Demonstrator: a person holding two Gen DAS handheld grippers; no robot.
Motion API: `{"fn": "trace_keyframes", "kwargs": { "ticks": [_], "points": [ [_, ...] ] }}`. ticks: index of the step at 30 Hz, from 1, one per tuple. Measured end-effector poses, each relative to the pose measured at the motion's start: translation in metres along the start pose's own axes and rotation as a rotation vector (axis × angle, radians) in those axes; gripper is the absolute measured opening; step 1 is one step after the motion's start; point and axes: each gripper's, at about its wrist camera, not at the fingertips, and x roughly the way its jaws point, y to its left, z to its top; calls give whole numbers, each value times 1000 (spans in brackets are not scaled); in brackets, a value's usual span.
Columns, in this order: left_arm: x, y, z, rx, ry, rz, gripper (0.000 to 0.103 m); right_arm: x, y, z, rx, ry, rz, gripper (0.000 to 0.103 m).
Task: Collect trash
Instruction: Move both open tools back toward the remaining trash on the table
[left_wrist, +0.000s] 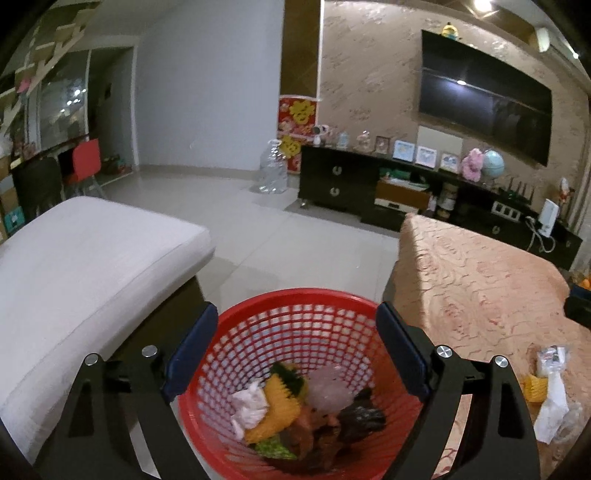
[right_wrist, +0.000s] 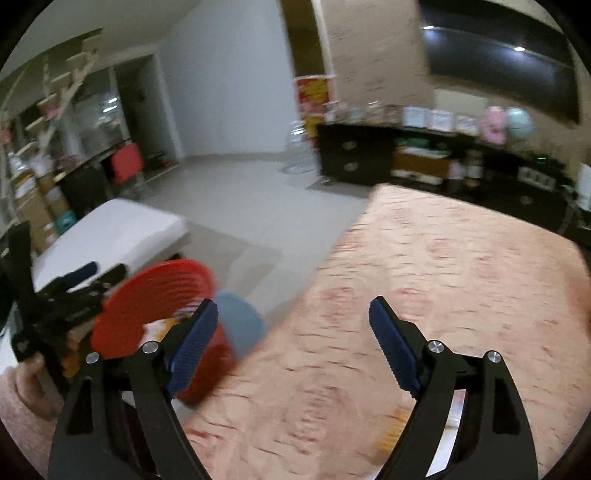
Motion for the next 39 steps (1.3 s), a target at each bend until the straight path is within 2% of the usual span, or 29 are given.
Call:
{"fn": "trace_keyframes", "kwargs": {
  "ticks": [8,15,21,24,28,31,33,37,39],
  "points": [
    [-5,-45,-7,83,-12,-78,84,-46,-76,-39,133,-15,-183,82],
    [-5,-95,-22,177,3,-161,84,-72,-120,-73,238,2,-297,82],
    [-11,-142,-45,259,52,-306,84,-85,-140,-95,306,10,-336,82],
    [-14,-170,-64,289,109,-423,84,-89,-148,-101,336,14,-341,82],
    [-18,-210,-94,377,176,-520,84,-90,-151,-104,353,19,-336,82],
    [-18,-233,-110,399,240,-602,84,-89,-150,-104,349,23,-326,82],
    [-17,-248,-118,415,264,-636,84,-86,-149,-105,345,31,-322,82],
    [-18,-265,-128,476,260,-646,84,-81,-148,-108,343,49,-318,82],
    [-16,-271,-131,475,279,-654,84,-79,-146,-108,338,55,-315,82]
  ]
}}
